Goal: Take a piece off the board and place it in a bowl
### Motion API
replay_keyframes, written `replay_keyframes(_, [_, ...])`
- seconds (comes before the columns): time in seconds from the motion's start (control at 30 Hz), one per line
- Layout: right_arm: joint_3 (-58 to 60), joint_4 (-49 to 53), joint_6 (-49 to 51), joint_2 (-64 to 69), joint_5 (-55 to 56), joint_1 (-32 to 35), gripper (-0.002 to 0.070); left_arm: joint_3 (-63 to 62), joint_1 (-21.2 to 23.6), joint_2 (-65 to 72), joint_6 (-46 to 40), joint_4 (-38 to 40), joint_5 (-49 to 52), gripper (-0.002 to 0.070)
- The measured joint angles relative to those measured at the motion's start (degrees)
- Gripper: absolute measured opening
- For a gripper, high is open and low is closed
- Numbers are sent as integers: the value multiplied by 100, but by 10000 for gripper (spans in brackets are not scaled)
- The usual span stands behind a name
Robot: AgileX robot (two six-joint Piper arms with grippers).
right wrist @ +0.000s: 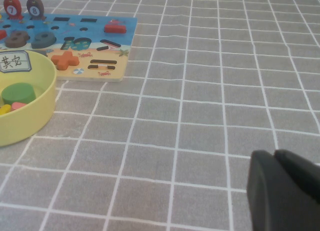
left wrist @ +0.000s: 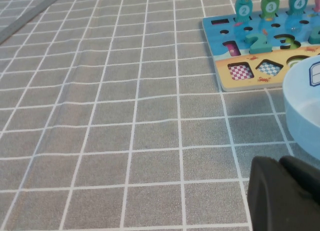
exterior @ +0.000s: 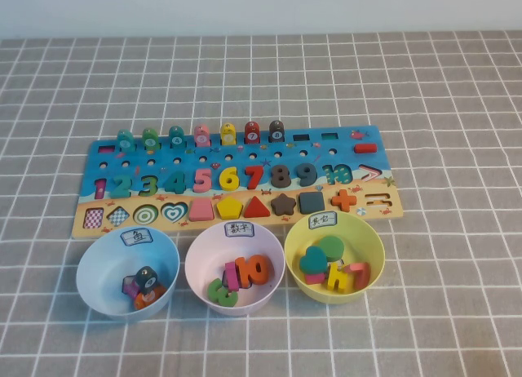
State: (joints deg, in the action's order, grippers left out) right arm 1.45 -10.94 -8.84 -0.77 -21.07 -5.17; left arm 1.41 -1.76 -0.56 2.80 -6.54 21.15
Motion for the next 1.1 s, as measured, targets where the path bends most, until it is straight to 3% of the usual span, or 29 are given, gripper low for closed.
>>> replay_keyframes(0.5, [0,0,0,0,0,0,-17,0,0,0,95,74,-157,-5])
replay_keyframes(0.67, [0,0,0,0,0,0,-17,0,0,0,672,302,-260,-5])
replay_keyframes(0.9, [0,0,0,0,0,0,-17,0,0,0,1944,1382,-1076,-5])
replay_keyframes(1.1, [0,0,0,0,0,0,-17,0,0,0,2096,1504,-1674,-5])
